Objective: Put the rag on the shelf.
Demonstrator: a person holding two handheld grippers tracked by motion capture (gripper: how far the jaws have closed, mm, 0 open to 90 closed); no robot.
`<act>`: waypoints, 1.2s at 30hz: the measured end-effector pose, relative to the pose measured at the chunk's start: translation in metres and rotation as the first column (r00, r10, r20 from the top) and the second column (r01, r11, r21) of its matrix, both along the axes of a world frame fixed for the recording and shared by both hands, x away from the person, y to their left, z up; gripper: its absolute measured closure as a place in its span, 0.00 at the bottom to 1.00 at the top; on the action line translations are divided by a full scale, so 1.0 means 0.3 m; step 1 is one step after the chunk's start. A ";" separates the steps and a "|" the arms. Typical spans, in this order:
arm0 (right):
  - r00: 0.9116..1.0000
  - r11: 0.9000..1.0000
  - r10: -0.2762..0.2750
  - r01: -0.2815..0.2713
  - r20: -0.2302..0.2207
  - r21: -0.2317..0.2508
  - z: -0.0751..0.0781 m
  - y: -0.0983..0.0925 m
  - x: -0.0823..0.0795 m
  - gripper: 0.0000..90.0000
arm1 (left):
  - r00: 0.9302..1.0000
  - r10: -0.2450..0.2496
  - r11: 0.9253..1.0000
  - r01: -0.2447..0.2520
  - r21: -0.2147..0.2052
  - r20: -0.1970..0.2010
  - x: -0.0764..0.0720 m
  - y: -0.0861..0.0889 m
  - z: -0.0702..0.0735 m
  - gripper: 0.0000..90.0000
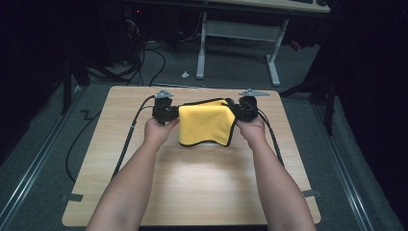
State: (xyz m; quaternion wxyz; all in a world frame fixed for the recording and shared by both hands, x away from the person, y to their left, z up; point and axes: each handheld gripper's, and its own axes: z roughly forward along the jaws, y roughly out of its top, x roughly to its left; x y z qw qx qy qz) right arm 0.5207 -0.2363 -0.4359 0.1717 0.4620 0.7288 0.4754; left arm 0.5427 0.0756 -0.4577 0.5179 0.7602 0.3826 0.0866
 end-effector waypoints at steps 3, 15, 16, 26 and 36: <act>1.000 1.000 -0.006 0.006 -0.014 0.008 -0.016 0.000 -0.004 0.85 | 1.000 0.002 1.000 -0.002 -0.005 -0.009 -0.002 0.001 -0.011 0.93; 0.999 0.999 -0.022 0.024 -0.047 0.039 -0.032 -0.005 -0.014 0.81 | 0.999 0.008 0.999 -0.010 -0.041 -0.053 -0.003 0.006 -0.024 0.92; 0.998 0.999 -0.027 0.029 -0.055 0.045 -0.032 -0.006 -0.013 0.79 | 0.998 0.013 0.999 -0.015 -0.041 -0.058 -0.001 0.007 -0.024 0.92; 0.997 0.997 -0.075 0.076 -0.017 0.016 0.034 -0.046 -0.015 0.64 | 0.999 0.047 0.999 -0.048 -0.020 -0.023 -0.005 0.023 0.006 0.80; 0.993 0.994 -0.107 0.108 0.039 -0.017 0.086 -0.066 -0.034 0.61 | 0.994 0.108 0.994 -0.108 -0.019 0.022 -0.019 0.064 0.058 0.76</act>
